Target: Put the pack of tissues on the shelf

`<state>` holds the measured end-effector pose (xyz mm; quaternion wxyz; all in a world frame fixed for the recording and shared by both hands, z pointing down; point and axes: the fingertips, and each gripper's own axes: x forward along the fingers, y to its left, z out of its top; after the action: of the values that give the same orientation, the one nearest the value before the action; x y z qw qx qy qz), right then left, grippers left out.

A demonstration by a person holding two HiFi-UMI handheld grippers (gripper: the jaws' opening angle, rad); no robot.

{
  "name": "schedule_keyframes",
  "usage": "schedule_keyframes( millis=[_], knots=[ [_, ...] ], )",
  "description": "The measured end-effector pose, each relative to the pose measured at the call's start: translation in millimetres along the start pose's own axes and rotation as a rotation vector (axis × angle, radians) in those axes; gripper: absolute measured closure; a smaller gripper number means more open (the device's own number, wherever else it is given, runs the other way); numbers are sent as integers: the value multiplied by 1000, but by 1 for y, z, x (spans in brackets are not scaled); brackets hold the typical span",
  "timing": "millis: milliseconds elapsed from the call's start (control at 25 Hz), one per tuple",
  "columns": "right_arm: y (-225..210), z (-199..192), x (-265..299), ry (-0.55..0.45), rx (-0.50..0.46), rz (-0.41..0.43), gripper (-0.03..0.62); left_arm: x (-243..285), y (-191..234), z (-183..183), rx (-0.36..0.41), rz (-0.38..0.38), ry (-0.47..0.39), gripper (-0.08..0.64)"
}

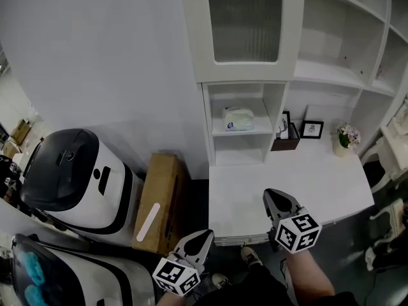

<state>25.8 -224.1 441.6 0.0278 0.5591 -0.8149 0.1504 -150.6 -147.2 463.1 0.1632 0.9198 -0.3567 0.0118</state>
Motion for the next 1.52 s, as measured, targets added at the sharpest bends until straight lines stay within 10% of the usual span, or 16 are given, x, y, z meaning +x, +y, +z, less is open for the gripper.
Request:
schedule_keyframes(
  millis=[1520],
  knots=[
    [-1,-58,-175,74,8,240,589,16,-171,-45,20,64,12,557]
  ],
)
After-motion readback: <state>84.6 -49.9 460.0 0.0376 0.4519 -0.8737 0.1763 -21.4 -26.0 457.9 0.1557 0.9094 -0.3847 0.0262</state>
